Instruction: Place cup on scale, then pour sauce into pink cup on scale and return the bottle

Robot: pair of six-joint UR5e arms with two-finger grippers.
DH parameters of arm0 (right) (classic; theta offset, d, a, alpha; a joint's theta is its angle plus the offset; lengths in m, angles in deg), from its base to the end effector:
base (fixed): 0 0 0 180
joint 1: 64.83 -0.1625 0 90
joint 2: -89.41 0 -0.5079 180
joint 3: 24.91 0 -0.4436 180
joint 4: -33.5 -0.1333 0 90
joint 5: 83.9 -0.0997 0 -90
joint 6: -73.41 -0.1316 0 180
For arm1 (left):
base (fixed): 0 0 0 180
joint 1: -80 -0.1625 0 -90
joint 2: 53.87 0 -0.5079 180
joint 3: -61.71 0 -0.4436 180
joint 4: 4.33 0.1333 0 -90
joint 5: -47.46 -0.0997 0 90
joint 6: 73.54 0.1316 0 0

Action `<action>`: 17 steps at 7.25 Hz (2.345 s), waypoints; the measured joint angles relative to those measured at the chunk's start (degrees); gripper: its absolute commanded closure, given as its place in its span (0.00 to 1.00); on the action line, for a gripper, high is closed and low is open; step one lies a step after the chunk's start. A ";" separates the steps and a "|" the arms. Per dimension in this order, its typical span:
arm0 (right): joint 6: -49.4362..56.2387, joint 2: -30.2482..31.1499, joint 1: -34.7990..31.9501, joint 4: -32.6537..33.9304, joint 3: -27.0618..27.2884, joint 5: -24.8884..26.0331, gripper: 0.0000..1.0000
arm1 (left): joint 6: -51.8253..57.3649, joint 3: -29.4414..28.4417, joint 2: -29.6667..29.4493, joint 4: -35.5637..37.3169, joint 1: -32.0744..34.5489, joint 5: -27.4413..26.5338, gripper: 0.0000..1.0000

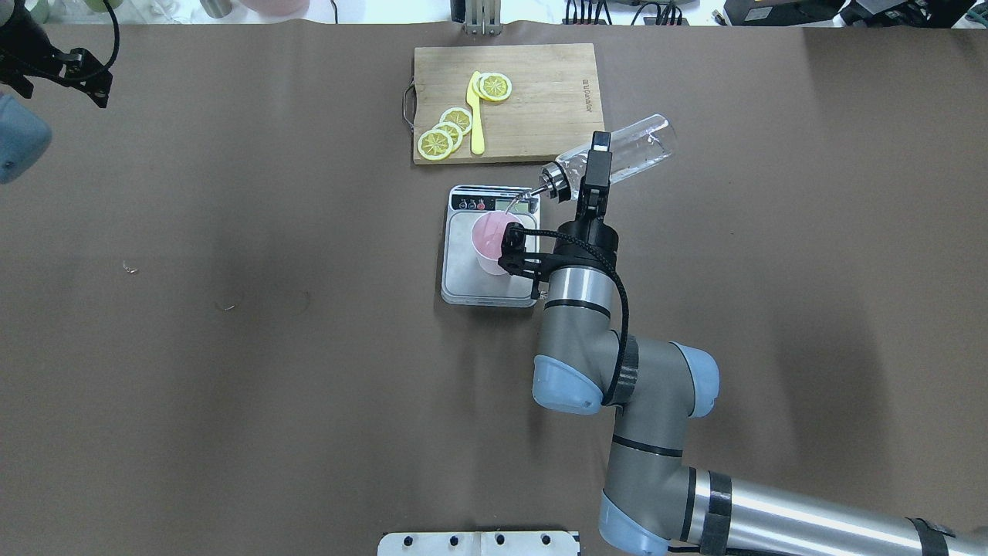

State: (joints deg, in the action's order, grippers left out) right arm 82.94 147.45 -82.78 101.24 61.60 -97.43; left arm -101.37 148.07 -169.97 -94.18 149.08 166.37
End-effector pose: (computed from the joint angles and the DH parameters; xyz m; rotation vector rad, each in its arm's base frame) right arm -0.6289 -0.4784 0.3243 1.2819 0.6731 -0.5833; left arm 0.2096 -0.7435 0.5179 0.1414 0.6107 -0.0184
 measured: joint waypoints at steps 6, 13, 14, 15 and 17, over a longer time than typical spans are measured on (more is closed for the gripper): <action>-21.67 4.72 -5.70 -9.36 7.81 -24.16 1.00 | -0.29 0.34 -0.52 -0.07 0.01 0.00 0.01; -57.36 32.25 -20.59 -31.19 16.37 -52.65 1.00 | -0.86 4.04 -0.54 0.36 -0.07 0.00 0.01; -62.22 33.30 -20.97 -35.63 13.73 -54.13 1.00 | -0.89 4.18 -0.50 0.37 -0.08 -0.02 0.01; -65.40 33.56 -21.29 -37.86 11.35 -55.71 1.00 | -0.90 4.21 -0.44 0.37 -0.08 -0.07 0.01; -67.22 33.59 -21.70 -38.65 8.61 -58.06 1.00 | -0.86 4.24 -0.35 0.32 -0.11 -0.21 0.01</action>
State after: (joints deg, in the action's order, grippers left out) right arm 15.72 181.04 -104.48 62.59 70.21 -155.49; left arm -102.23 152.31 -170.32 -93.86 148.97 166.16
